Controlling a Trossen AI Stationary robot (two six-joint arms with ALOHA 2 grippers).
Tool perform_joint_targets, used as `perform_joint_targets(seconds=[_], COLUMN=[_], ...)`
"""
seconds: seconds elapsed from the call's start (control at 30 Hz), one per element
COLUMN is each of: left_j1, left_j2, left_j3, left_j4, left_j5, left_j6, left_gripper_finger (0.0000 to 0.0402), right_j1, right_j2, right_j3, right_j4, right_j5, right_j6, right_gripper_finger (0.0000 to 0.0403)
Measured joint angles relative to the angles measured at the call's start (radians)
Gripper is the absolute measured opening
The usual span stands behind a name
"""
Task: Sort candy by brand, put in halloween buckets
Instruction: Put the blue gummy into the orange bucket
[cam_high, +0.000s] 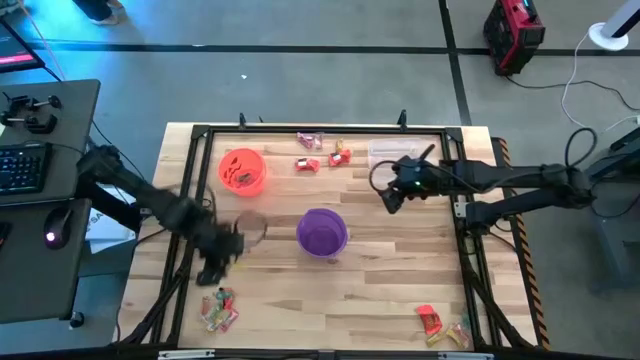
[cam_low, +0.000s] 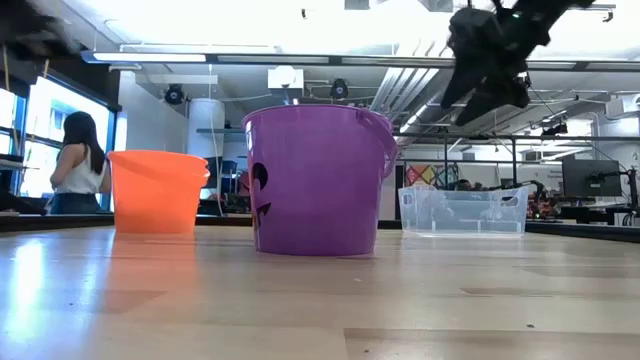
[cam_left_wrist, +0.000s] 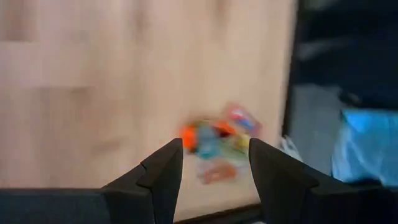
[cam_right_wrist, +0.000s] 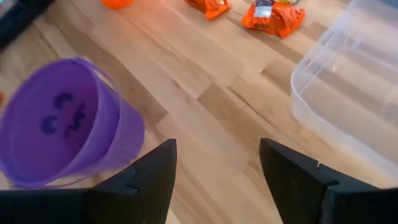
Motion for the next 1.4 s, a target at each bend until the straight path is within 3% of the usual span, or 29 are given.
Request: perform_joint_targets(seconds=[0.1,0.2,0.37,0.53,0.73,1.23,1.4], left_j1=[-0.117,-0.148,-0.144,-0.148,-0.149,-0.157,-0.158], left_j2=[0.024,0.047,0.071,0.085,0.121,0.226,0.226], left_j3=[-0.094,-0.17,-0.231,-0.262,-0.262,-0.262,-0.262], left_j4=[0.247,0.358,0.327,0.34,0.372,0.417,0.417], left_j5=[0.071,0.083,-0.046,0.023,-0.052,-0.012,0.028], left_j6=[-0.053,-0.094,-0.034,0.037,0.173,0.158,0.154], left_gripper_finger=[0.0172,0.0172,0.0172,0.0172,0.0172,0.0171,0.0136], right_j1=[0.006,0.011,0.015,0.015,0.015,0.015,0.015], right_j2=[-0.026,-0.031,-0.024,-0.024,-0.023,-0.023,-0.023], right_j3=[-0.04,-0.056,-0.086,-0.103,-0.103,-0.103,-0.103], right_j4=[0.003,0.012,0.062,0.074,0.077,0.074,0.073], right_j5=[0.0,0.0,0.0,-0.008,0.012,0.013,0.013], right_j6=[0.019,0.021,0.017,0.021,0.021,0.021,0.021], right_gripper_finger=[0.0224,0.0224,0.0224,0.0224,0.0224,0.0224,0.0224])
